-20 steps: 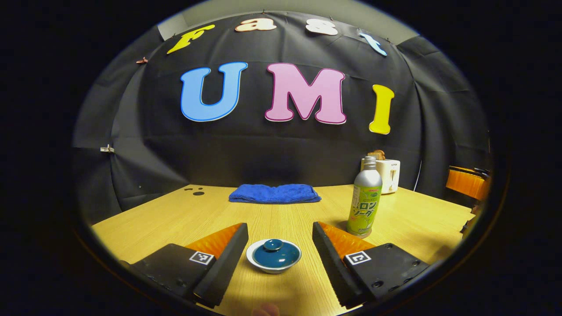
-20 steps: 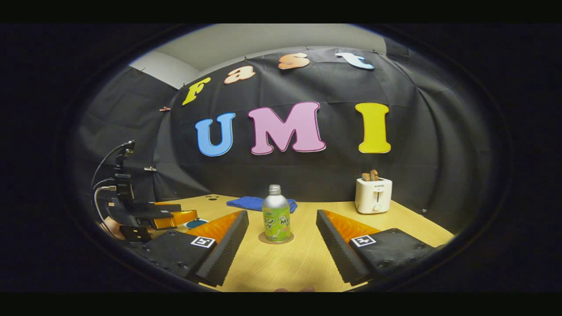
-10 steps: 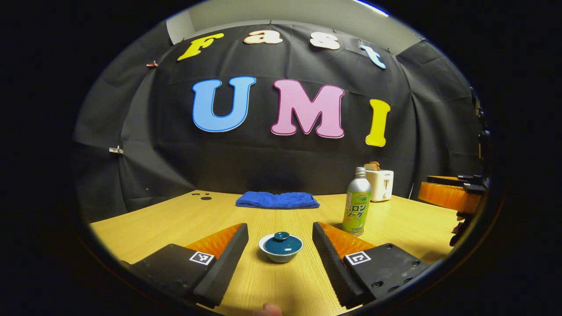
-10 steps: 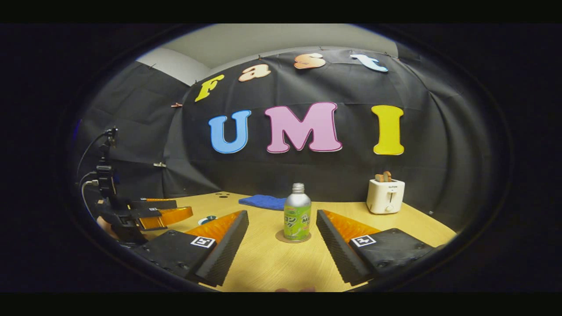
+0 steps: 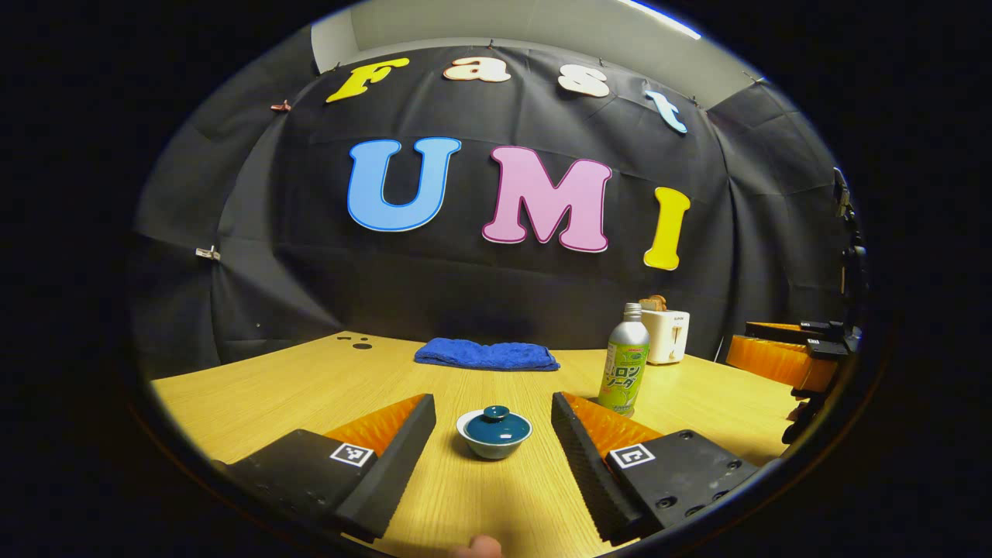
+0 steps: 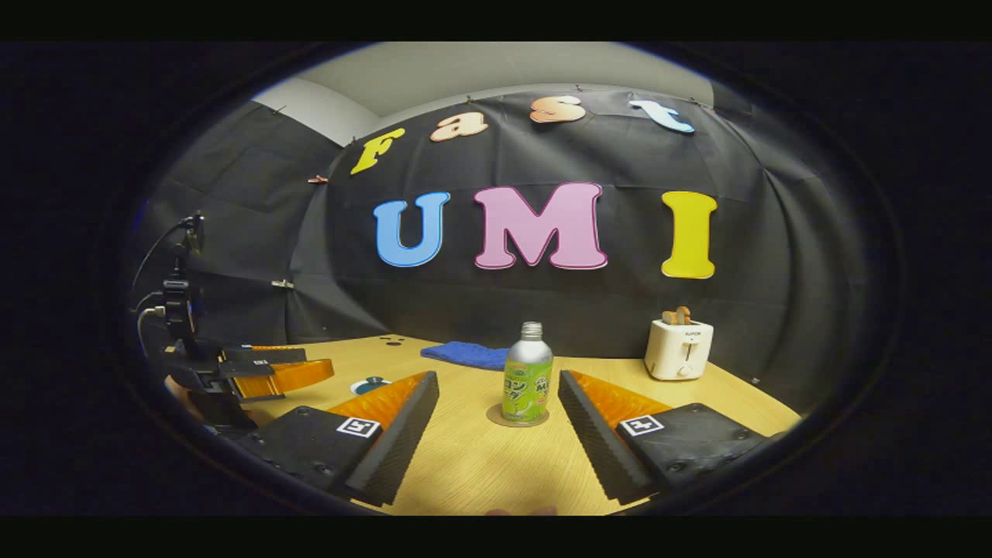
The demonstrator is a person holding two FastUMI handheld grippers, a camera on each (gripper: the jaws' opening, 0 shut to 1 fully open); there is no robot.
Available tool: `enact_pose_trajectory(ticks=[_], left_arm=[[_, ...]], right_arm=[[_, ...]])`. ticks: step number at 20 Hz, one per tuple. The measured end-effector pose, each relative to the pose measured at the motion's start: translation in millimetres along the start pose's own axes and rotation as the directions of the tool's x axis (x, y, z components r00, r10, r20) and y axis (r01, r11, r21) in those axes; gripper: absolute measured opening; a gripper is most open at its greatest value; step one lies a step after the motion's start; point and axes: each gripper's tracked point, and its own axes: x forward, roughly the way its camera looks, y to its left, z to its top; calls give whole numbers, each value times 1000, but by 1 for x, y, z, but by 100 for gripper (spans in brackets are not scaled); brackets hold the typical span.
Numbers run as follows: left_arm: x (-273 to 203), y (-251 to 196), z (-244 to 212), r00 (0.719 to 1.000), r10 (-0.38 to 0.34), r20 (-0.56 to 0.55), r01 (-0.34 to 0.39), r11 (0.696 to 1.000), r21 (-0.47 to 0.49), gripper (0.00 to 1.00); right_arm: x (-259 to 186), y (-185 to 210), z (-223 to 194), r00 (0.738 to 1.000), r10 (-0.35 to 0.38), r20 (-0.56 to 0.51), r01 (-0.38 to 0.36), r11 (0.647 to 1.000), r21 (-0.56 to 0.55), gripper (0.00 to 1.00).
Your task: Open the teacup lid with one hand, grasp the water bottle and pour water into the teacup with the other hand; after pouring, place the water bottle on the coaster and then close the teacup lid.
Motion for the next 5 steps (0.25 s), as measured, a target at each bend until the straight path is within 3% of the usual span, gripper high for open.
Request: enact_pose_trajectory(ticks=[1,5], left_arm=[[0,1,1,1000,1,3,-1,1000,9,95],[-1,4,3,1000,9,10,-9,1000,17,95]], right_arm=[[1,0,0,1000,0,0,0,1000,2,93],[0,0,1,1000,0,5,0,1000,-7,96]])
